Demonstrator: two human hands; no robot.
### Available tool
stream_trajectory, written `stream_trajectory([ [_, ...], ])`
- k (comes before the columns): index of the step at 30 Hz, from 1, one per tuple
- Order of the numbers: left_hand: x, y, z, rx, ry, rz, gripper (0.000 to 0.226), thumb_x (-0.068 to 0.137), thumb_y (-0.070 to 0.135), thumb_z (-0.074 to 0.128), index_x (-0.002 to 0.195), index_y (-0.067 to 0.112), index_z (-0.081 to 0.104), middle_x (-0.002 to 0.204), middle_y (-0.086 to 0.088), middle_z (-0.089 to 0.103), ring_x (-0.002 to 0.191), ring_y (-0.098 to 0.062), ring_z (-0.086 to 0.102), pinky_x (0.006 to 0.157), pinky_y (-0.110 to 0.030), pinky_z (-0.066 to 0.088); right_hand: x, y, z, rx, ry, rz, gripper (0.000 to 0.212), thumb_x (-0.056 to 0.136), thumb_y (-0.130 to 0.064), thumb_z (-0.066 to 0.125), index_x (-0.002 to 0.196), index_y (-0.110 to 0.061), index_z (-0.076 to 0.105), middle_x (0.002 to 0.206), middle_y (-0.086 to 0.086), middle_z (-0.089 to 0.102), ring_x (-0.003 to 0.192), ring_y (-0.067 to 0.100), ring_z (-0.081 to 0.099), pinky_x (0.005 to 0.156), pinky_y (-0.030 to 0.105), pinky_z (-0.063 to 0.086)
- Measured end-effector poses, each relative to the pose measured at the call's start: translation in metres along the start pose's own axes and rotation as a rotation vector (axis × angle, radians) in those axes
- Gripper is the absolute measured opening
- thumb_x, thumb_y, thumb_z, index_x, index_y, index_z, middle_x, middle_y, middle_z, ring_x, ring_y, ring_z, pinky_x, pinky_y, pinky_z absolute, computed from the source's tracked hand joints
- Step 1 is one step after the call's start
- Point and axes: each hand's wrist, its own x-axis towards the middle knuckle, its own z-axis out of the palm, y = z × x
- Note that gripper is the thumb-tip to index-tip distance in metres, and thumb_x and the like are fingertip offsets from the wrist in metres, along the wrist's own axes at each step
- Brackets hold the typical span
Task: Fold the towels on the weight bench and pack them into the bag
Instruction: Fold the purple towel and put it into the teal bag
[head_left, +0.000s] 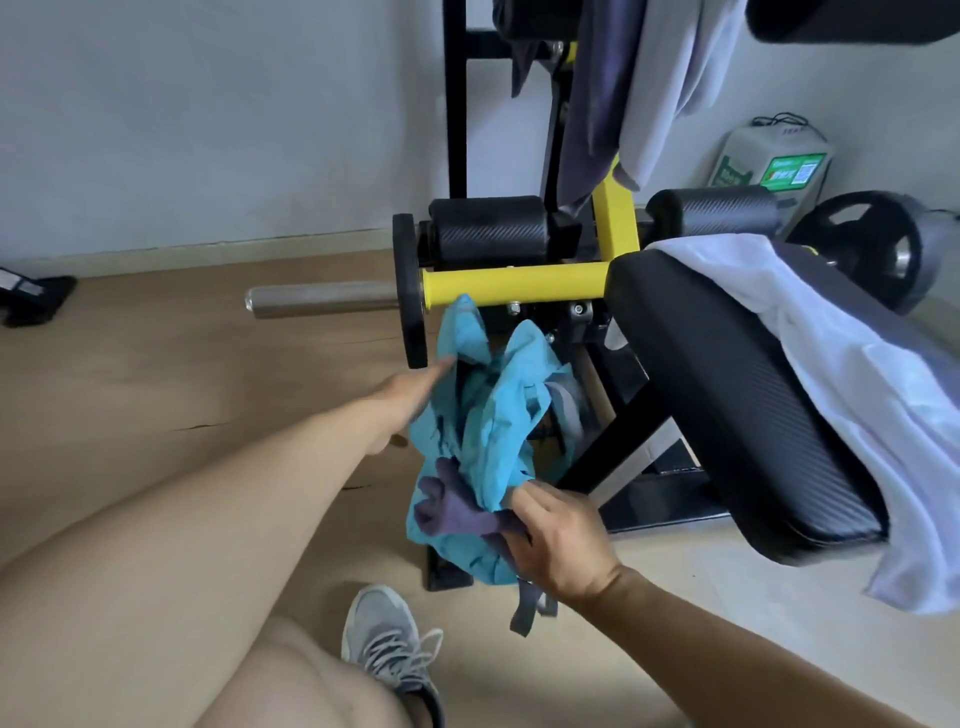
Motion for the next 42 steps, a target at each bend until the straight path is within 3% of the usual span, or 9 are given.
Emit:
stream_trajectory([
  [4,0.0,0.001,-0.009,-0.112,-0.08,-0.102,0.078,0.064,0.082,0.069,0.117,0.025,0.066,0.113,-0.005,0.069,0.102,-0.03,0.067,0.085,-0.042,0.058,0.013,-0.001,-0.03,-0.006,0.03,-0.326,0.013,0.1,-0.022,0.051,0.104,-0.017,0.063,0.088,-0.001,0.065,0.076,0.024,0.06,0.059,0.033,0.05],
  [9,0.0,0.007,-0.005,0.06,0.207,-0.048,0.036,0.088,0.009,0.054,0.123,0.002,0.053,0.106,-0.014,0.062,0.091,-0.03,0.061,0.072,-0.035,0.052,0.009,0.006,-0.05,-0.069,-0.015,-0.461,0.018,0.097,-0.021,0.057,0.114,-0.02,0.058,0.096,-0.002,0.065,0.081,0.023,0.059,0.059,0.033,0.049],
  [11,0.003,0.01,-0.008,0.061,0.304,-0.006,0.05,0.081,0.006,0.05,0.131,0.002,0.05,0.121,-0.017,0.062,0.104,-0.035,0.062,0.085,-0.042,0.057,0.002,0.004,-0.047,-0.05,-0.035,-0.32,0.019,0.094,-0.022,0.063,0.112,-0.021,0.058,0.095,-0.003,0.065,0.08,0.021,0.061,0.059,0.033,0.052],
  [14,-0.001,0.025,-0.006,0.027,0.398,0.103,0.052,0.082,0.005,0.046,0.134,0.005,0.052,0.125,-0.015,0.062,0.111,-0.037,0.061,0.092,-0.046,0.057,-0.013,-0.009,-0.041,0.125,-0.031,0.28,0.019,0.088,-0.04,0.064,0.094,-0.029,0.051,0.081,-0.009,0.064,0.069,0.017,0.057,0.056,0.033,0.05],
  [18,-0.012,0.036,0.012,0.008,0.331,0.256,0.017,0.076,0.007,0.049,0.091,0.005,0.057,0.084,-0.007,0.058,0.082,-0.029,0.059,0.07,-0.042,0.053,-0.026,-0.026,-0.027,0.423,-0.035,0.77,0.018,0.087,-0.051,0.06,0.093,-0.045,0.044,0.083,-0.015,0.068,0.074,0.014,0.063,0.068,0.041,0.054],
  [25,-0.024,0.035,0.035,0.149,0.155,0.349,0.055,0.08,0.06,0.076,0.065,0.017,0.043,0.051,0.004,0.038,0.045,-0.017,0.036,0.052,-0.03,0.033,-0.028,-0.033,-0.015,0.578,-0.149,1.037,0.041,0.09,-0.026,0.07,0.127,-0.022,0.052,0.117,-0.008,0.067,0.113,0.016,0.065,0.095,0.03,0.053],
  [32,-0.029,0.054,0.014,0.372,0.293,0.484,0.014,0.08,-0.005,0.055,0.08,0.009,0.054,0.074,-0.005,0.052,0.063,-0.026,0.05,0.042,-0.027,0.039,0.007,-0.038,-0.052,1.422,-0.071,1.355,0.055,0.082,-0.034,0.079,0.124,-0.002,0.064,0.099,0.011,0.075,0.084,0.021,0.073,0.075,0.033,0.058],
  [38,-0.043,0.051,-0.015,0.571,0.015,0.303,0.038,0.068,0.023,0.089,0.094,0.008,0.066,0.094,-0.012,0.072,0.081,-0.03,0.07,0.068,-0.037,0.056,0.056,-0.025,-0.082,1.624,0.282,1.38,0.03,0.094,-0.029,0.067,0.104,-0.001,0.074,0.087,0.014,0.071,0.058,0.023,0.069,0.048,0.029,0.055],
  [42,-0.046,0.036,-0.032,0.547,-0.285,0.136,0.075,0.049,0.063,0.094,0.097,0.01,0.071,0.099,-0.004,0.076,0.084,-0.028,0.071,0.085,-0.041,0.054,0.068,-0.004,-0.076,1.691,0.193,1.545,0.031,0.103,-0.023,0.052,0.112,0.002,0.068,0.089,0.015,0.074,0.069,0.023,0.074,0.057,0.03,0.06],
])
